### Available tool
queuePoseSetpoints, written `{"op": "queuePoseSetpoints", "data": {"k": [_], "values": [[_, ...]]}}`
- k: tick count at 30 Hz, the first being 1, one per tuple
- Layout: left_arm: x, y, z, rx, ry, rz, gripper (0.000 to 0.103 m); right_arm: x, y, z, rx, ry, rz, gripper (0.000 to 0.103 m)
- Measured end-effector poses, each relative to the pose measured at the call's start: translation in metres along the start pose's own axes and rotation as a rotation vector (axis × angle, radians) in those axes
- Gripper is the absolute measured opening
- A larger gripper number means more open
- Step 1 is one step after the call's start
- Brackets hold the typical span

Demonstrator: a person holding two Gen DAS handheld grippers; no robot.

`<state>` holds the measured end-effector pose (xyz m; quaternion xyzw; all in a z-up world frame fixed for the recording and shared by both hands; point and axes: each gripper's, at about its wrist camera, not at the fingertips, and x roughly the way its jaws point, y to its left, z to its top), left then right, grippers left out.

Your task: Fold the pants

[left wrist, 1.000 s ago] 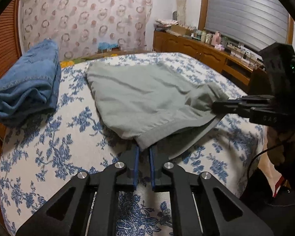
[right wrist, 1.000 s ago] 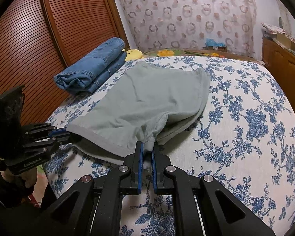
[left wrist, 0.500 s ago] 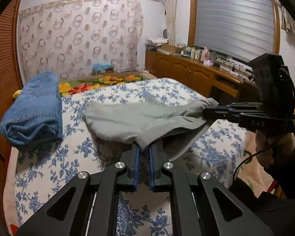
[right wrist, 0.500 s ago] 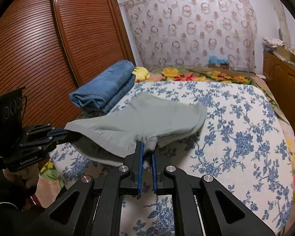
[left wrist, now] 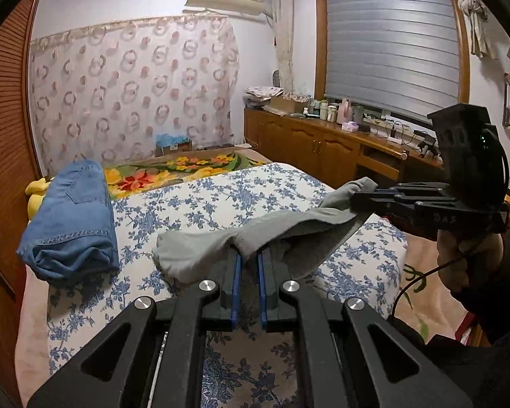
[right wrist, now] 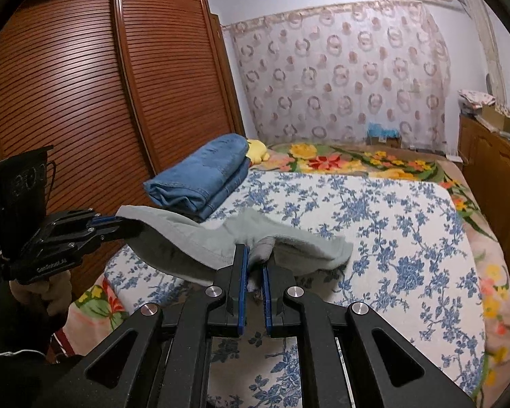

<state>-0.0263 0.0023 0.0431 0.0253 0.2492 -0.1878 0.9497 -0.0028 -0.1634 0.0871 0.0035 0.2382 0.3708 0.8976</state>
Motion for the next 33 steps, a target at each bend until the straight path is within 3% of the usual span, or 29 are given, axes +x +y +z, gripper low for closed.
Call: {"op": "queuePoseSetpoints", "data": {"k": [5,13,26,33], "values": [[0.002,-0.001,-0.001,0.001,0.008,-0.002,0.009,-0.001,-0.001,-0.003,-0.007,0.004,-0.004,0.008],[0.036,0.011,-0.009,-0.03,0.074,0.025,0.009,0.036,-0.014,0.001,0.026,0.073,-0.025,0.008],[0.063,0.032,0.012,-0.05,0.038,0.067,0.009,0.083,-0.02,0.026,0.008,0.057,-0.063,0.008],[0.083,0.039,0.008,-0.058,0.079,0.085,0.009,0.11,-0.031,0.023,0.029,0.094,-0.072,0.008]]}}
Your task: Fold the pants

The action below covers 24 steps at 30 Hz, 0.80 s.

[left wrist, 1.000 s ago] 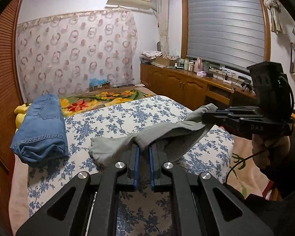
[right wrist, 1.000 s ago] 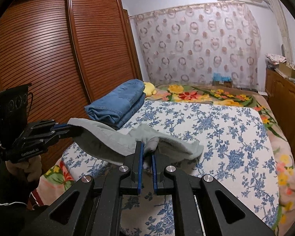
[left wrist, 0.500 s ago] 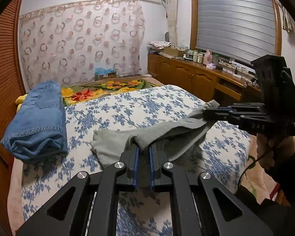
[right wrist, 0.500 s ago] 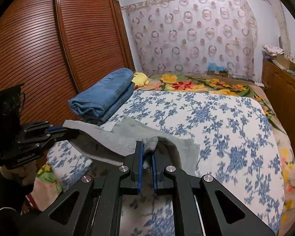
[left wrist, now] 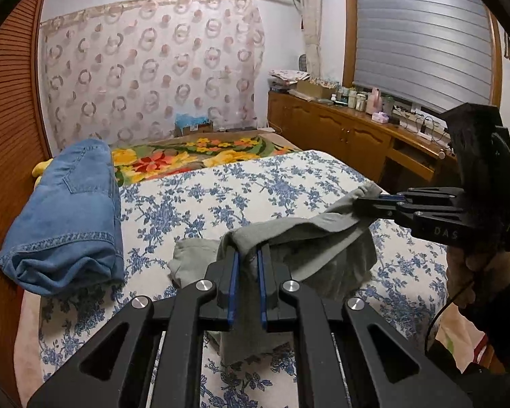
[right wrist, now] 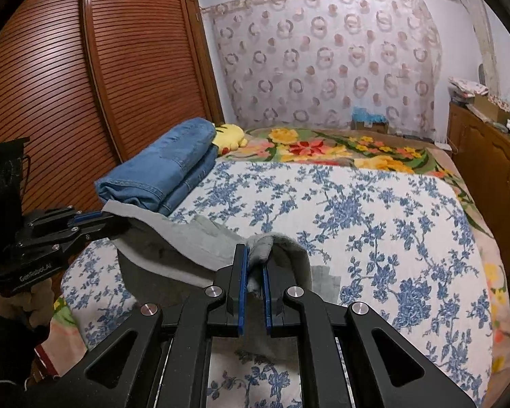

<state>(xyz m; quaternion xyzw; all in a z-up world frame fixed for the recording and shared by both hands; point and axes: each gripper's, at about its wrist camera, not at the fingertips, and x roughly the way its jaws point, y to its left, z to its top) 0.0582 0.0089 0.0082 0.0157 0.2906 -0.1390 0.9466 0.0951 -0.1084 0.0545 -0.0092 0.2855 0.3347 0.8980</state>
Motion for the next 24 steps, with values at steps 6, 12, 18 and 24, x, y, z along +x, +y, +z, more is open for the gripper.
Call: {"op": "queuePoseSetpoints", "data": {"k": [6,12,18,24], "values": [[0.006,0.003,-0.004,-0.012,0.013,0.01,0.009,0.013,-0.002,0.002,0.005,0.019,-0.001,0.008],[0.012,0.005,-0.007,-0.015,0.029,0.023,0.014,0.018,0.001,0.002,-0.009,0.027,-0.003,0.008],[0.011,0.006,-0.007,-0.019,0.024,0.028,0.04,0.022,0.0,0.0,-0.008,0.038,-0.009,0.008],[0.01,0.013,-0.013,-0.049,0.017,0.002,0.074,0.034,0.001,0.001,-0.026,0.061,-0.02,0.008]]}}
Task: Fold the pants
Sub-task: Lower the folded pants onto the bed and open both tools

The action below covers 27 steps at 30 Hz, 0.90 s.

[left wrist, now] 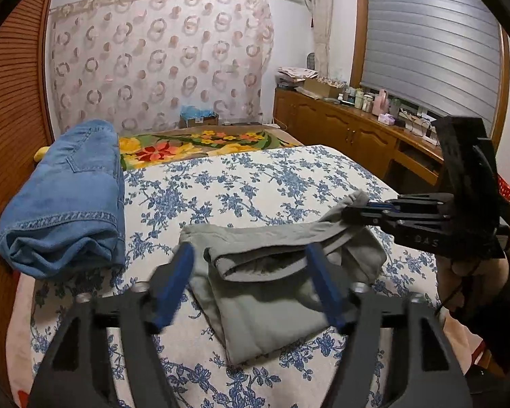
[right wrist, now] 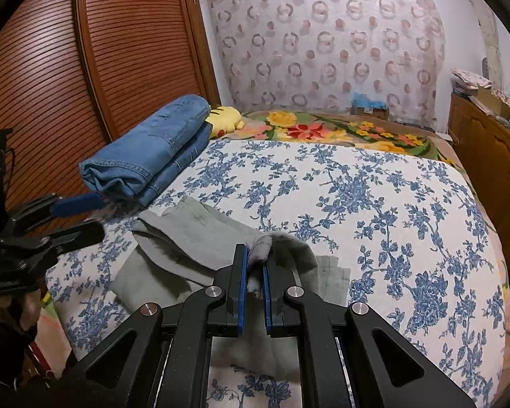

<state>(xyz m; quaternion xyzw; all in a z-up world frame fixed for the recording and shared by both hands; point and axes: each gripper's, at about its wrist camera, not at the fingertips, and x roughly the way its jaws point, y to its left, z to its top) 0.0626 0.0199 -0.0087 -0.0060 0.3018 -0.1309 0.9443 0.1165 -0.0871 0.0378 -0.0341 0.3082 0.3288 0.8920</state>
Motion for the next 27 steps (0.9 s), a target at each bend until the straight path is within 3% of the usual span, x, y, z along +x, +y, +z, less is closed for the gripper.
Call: {"op": "queuePoseSetpoints", "data": {"k": [3,21,27], "values": [[0.005,0.003,-0.005,-0.006,0.025,-0.005,0.078,0.005,0.0,0.003,-0.005,0.004,-0.004,0.008],[0.021,0.004,-0.033,-0.028,0.108,0.012,0.078,0.035,-0.012,0.01,0.039,0.025,-0.028,0.008],[0.025,0.004,-0.04,-0.03,0.132,0.016,0.078,0.028,-0.015,0.011,0.048,0.035,-0.039,0.036]]}}
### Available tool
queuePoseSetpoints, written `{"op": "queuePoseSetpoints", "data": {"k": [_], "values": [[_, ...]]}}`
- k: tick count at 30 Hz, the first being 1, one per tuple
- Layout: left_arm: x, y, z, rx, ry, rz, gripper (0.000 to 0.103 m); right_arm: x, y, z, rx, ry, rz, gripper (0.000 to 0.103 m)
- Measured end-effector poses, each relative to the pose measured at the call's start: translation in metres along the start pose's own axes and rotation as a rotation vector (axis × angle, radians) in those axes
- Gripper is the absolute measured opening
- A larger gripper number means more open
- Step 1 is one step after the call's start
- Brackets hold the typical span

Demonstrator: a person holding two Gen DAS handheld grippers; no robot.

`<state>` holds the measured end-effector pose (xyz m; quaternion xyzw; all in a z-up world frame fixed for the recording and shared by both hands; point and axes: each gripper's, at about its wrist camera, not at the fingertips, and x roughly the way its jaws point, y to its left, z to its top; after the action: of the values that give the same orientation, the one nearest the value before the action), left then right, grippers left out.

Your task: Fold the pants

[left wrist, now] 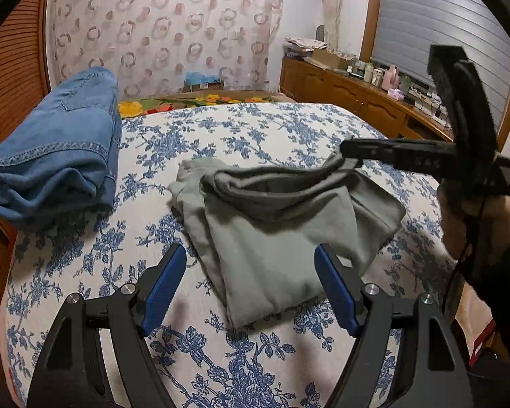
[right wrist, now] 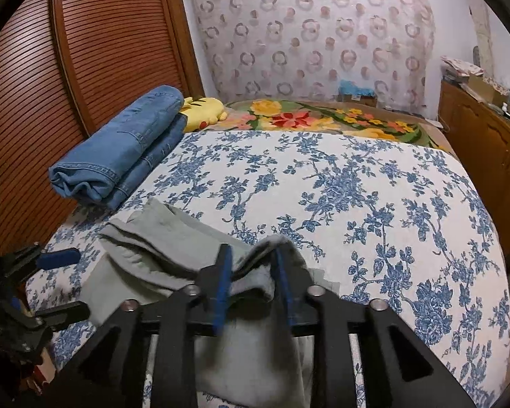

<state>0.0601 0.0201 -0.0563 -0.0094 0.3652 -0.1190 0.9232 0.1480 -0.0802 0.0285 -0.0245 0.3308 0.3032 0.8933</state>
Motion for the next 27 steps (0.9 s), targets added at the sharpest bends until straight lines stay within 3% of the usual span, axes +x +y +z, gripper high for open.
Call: {"op": "queuePoseSetpoints", "data": {"k": [8,11,19,26,27], "values": [[-0.001,0.002,-0.011,-0.005,0.015,-0.001,0.078,-0.041,-0.017,-0.027,-0.016,-0.007,0.012,0.037],[-0.001,0.004,-0.016,-0.013,0.02,-0.013,0.072,-0.046,-0.024,-0.041,-0.011,0.029,0.026,0.037],[0.004,0.002,-0.02,-0.012,0.046,-0.029,0.042,-0.042,-0.031,-0.059,0.018,0.097,0.057,0.036],[0.007,0.003,-0.02,-0.019,0.053,-0.028,0.041,-0.035,-0.029,-0.057,0.015,0.131,0.061,0.036],[0.007,0.003,-0.02,-0.02,0.055,-0.027,0.041,-0.035,-0.03,-0.057,0.018,0.13,0.063,0.031]]}}
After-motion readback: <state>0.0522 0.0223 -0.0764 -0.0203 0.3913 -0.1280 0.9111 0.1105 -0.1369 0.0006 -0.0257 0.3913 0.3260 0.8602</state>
